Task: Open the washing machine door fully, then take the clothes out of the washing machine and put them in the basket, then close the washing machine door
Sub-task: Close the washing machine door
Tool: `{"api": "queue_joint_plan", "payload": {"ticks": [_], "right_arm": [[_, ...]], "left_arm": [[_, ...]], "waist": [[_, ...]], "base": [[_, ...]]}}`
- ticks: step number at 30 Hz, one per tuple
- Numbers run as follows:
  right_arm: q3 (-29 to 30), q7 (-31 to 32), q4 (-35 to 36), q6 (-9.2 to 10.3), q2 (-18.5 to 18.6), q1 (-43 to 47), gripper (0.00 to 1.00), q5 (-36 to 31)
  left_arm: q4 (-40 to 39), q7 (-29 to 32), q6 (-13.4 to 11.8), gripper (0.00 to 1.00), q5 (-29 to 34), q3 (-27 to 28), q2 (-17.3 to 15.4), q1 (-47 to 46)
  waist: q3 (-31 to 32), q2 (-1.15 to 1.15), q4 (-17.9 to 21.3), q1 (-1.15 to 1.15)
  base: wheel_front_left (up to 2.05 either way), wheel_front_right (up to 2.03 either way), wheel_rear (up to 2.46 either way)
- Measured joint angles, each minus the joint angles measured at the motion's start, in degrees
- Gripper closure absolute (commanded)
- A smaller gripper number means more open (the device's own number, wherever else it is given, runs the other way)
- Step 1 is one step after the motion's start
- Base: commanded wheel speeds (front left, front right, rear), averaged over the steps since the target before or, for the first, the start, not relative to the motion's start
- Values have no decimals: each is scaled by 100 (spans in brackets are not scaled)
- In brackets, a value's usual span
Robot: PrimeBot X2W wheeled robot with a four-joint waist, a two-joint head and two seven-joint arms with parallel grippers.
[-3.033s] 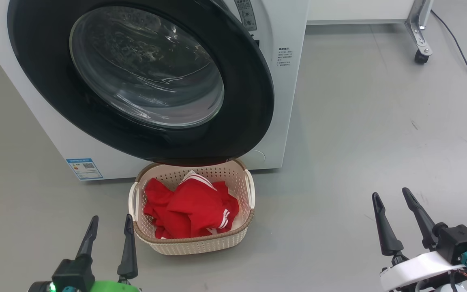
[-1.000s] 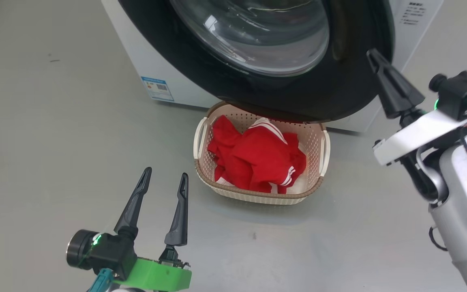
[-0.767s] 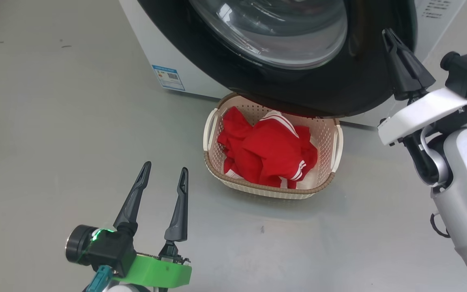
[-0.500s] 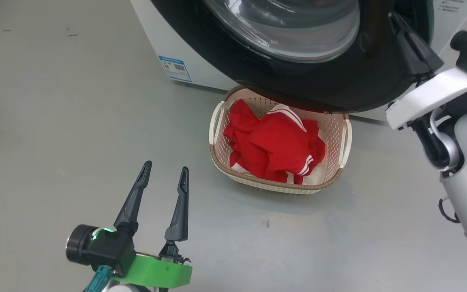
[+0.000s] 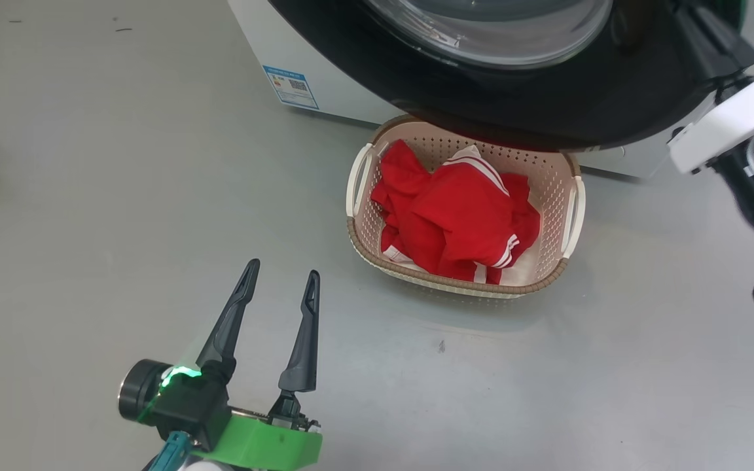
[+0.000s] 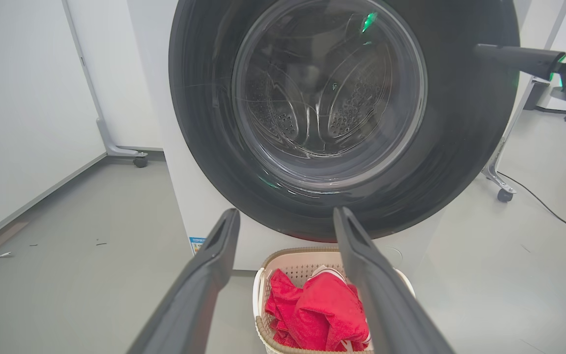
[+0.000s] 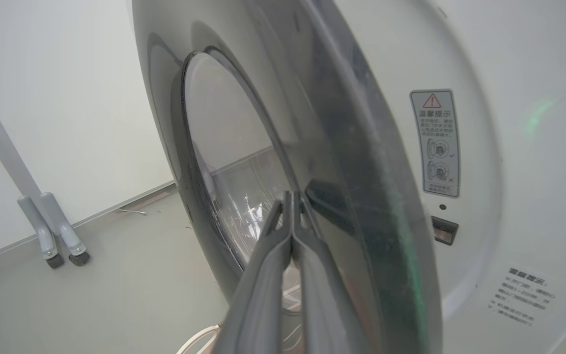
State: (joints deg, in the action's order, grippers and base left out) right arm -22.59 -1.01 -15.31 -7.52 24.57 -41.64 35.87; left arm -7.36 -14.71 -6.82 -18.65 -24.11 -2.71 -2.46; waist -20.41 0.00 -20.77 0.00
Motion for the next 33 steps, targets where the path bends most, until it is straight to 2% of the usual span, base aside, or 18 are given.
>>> {"api": "queue_joint_plan", "payload": {"ticks": [18,27,33], "right_arm": [[353,-101,-649,1,539,-1092,100,82],[314,-246,-901,1,538,-1219,100,82],[7,-397,-944,2,417,-1240,100,100]], "left_arm": [[-175,0,0,0,-65,-210,3,-159],[-174,0,0,0,-126,-221,5,-229],[-112,0,0,0,-126,-187,8,-239]], "waist": [[-411,0,-210,0],[-470,0,-228,0],[-440,0,-183,0]], "base": [[0,0,0],[0,0,0],[0,0,0]]}}
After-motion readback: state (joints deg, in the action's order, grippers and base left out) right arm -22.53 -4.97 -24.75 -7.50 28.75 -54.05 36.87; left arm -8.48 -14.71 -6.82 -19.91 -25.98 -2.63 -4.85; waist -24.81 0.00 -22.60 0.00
